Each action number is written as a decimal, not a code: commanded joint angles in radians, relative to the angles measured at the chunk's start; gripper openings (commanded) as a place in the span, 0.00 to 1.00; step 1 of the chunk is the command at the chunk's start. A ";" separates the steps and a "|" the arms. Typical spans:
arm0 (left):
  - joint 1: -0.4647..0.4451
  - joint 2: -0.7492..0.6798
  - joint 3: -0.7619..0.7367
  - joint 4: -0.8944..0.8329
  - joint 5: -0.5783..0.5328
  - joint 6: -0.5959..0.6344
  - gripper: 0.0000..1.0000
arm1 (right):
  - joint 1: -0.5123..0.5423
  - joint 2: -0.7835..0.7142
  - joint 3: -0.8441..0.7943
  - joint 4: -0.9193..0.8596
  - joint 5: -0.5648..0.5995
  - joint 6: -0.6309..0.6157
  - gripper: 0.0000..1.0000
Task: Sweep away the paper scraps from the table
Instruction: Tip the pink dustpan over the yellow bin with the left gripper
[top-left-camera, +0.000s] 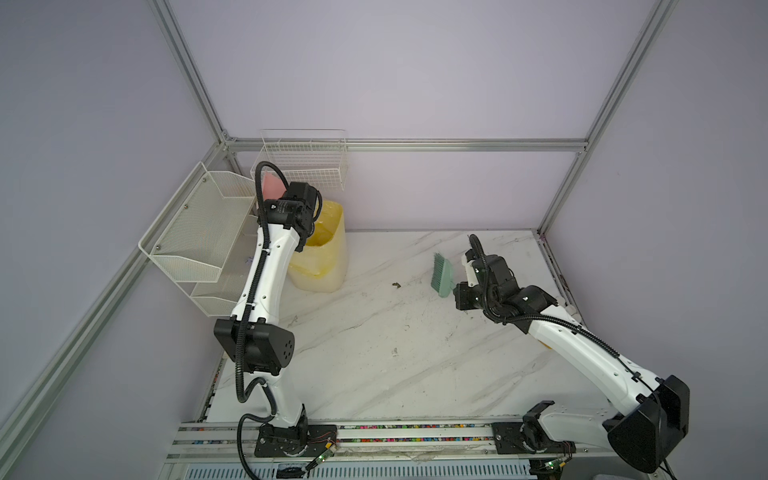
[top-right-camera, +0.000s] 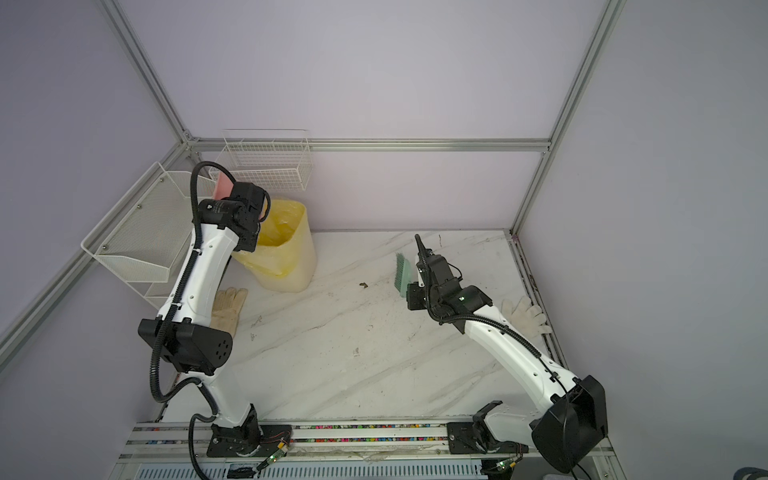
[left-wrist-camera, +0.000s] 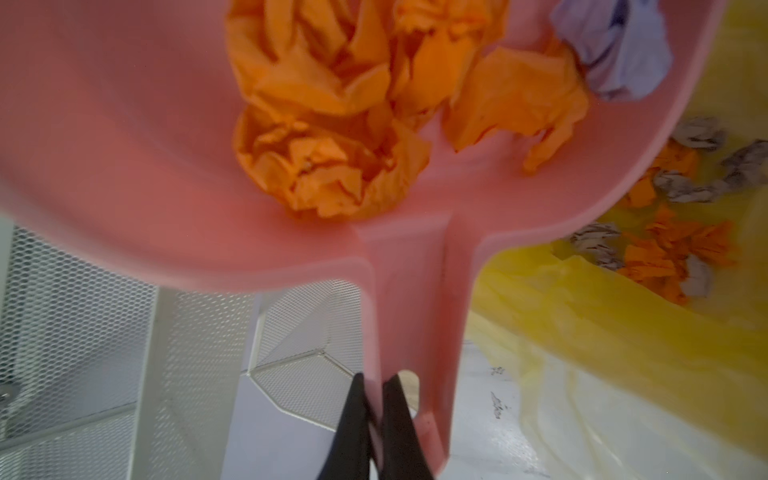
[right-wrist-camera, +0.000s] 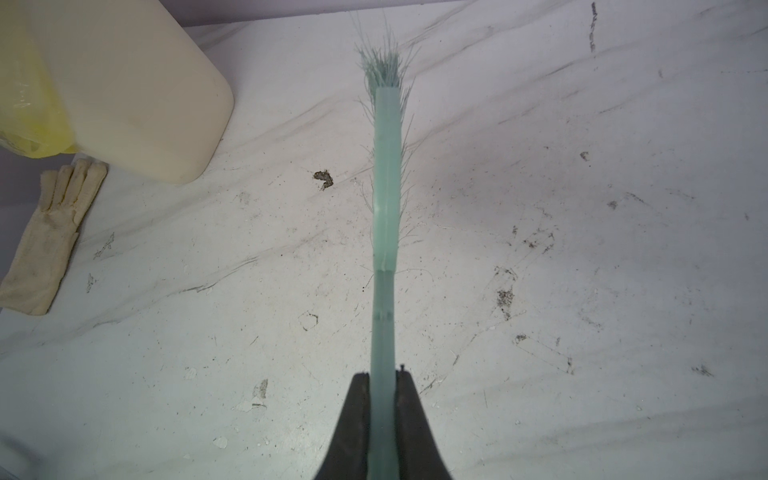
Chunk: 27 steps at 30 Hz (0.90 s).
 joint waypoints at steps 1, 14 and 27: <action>-0.021 -0.018 -0.071 0.089 -0.239 0.043 0.00 | -0.006 -0.010 0.000 0.029 -0.002 0.008 0.00; -0.089 -0.032 -0.283 0.397 -0.526 0.285 0.00 | -0.006 -0.017 -0.022 0.041 0.000 -0.001 0.00; -0.110 -0.144 -0.535 0.971 -0.579 0.718 0.00 | -0.006 -0.031 -0.040 0.060 0.004 -0.007 0.00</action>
